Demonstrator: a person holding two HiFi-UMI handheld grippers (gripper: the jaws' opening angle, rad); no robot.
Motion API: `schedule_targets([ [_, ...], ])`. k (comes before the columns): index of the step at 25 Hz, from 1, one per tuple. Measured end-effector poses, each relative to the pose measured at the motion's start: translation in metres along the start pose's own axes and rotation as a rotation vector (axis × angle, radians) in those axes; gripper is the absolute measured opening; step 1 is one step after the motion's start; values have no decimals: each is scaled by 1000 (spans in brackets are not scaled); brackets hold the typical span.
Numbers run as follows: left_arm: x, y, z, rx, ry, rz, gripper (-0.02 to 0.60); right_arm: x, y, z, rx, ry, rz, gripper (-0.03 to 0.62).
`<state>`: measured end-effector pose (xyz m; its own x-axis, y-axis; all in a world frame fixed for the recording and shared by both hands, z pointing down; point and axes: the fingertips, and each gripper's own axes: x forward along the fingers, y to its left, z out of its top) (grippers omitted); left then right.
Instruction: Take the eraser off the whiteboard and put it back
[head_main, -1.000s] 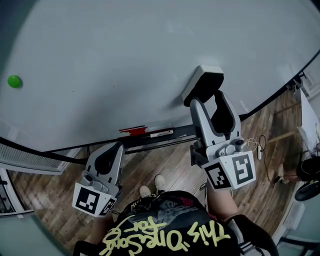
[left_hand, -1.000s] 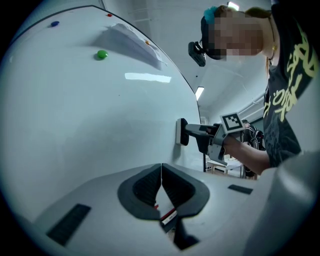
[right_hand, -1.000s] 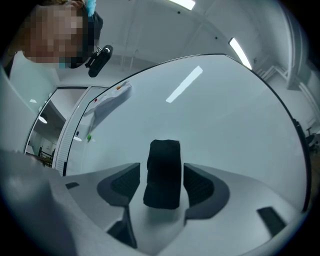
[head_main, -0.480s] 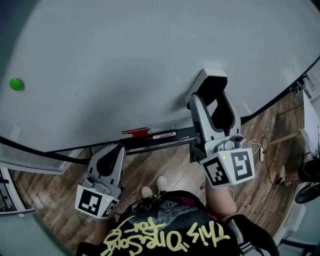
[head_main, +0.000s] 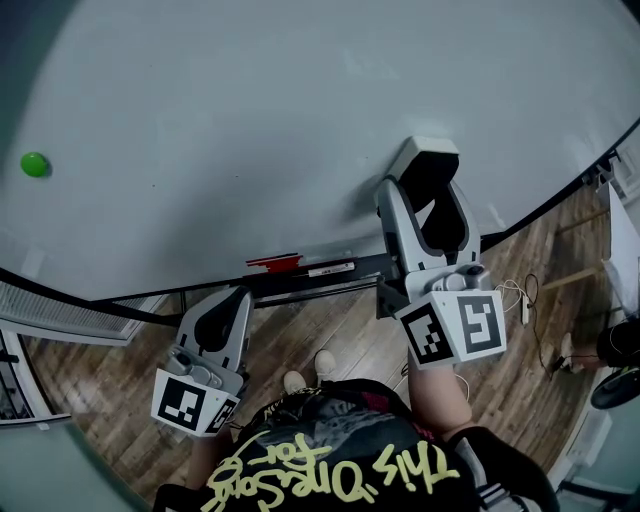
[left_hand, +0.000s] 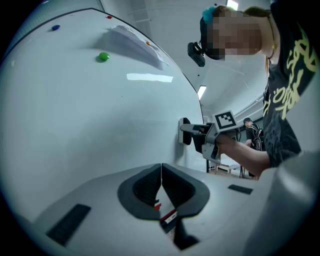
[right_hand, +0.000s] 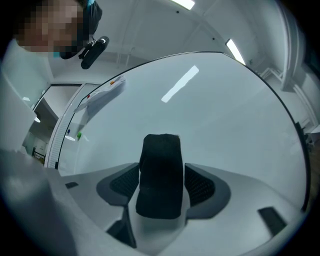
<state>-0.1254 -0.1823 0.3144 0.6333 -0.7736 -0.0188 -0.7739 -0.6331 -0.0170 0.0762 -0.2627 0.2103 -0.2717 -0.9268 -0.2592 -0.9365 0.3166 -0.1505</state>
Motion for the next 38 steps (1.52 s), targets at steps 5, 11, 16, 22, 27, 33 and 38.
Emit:
schedule_targets([
  [5,-4,2,1,2,-1,16,11,3,1,-1,1,-3,-6,268],
  [11,-7,3,2,4,-7,20,11,4,0,-1,1,1,-17,268],
  [16,-9,1,1,4,-11,24,11,4,-2,-1,6,-4,-25,267],
  [22,-8,3,0,2,-10,28,11,4,-3,-3,9,-8,-26,258],
  [27,-7,1,5,9,-16,26,11,4,-3,-1,18,-14,-16,252],
  [33,-5,0,7,15,-16,22,11,4,-3,0,29,-14,-1,245],
  [38,-6,-2,8,18,-19,22,11,4,-3,0,36,-8,12,244],
])
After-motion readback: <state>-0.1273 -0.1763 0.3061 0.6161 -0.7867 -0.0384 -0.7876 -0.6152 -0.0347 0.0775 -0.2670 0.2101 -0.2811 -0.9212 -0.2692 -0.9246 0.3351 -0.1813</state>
